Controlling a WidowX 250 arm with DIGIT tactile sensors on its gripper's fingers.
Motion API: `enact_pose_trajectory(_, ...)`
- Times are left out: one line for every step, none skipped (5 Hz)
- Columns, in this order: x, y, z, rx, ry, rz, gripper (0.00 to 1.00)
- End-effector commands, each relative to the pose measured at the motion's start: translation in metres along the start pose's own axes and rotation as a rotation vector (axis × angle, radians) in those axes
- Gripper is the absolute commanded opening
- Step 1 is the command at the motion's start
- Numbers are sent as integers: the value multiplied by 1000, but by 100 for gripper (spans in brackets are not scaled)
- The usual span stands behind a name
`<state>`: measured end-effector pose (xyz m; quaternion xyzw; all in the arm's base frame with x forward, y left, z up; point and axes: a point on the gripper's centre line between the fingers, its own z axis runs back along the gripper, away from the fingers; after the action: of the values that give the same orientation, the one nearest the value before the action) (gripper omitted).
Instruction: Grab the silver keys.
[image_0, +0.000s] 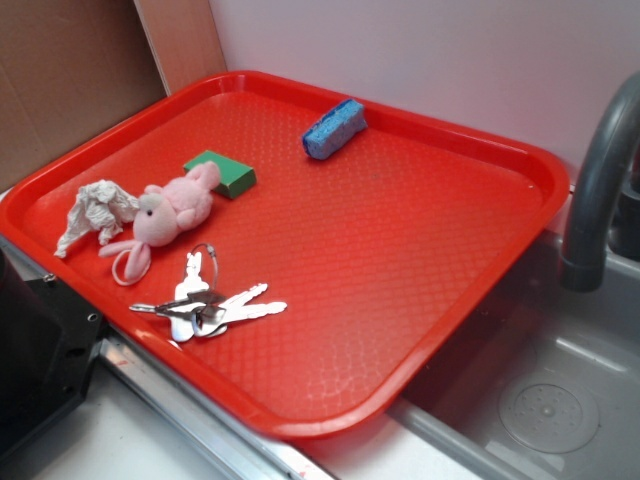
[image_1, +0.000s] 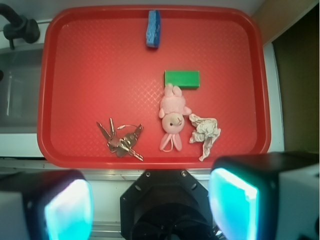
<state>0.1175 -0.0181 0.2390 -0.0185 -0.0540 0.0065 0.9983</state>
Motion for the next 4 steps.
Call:
enact_pose_trajectory(31, -15, -101, -47, 87, -470, 100)
enact_pose_trajectory(22, -14, -151, -77, 139, -626, 100)
enact_pose_trajectory(8, -9, -199, -107, 187, -739, 100)
enact_pose_trajectory(7, -10, -224, -136, 190, -784, 100)
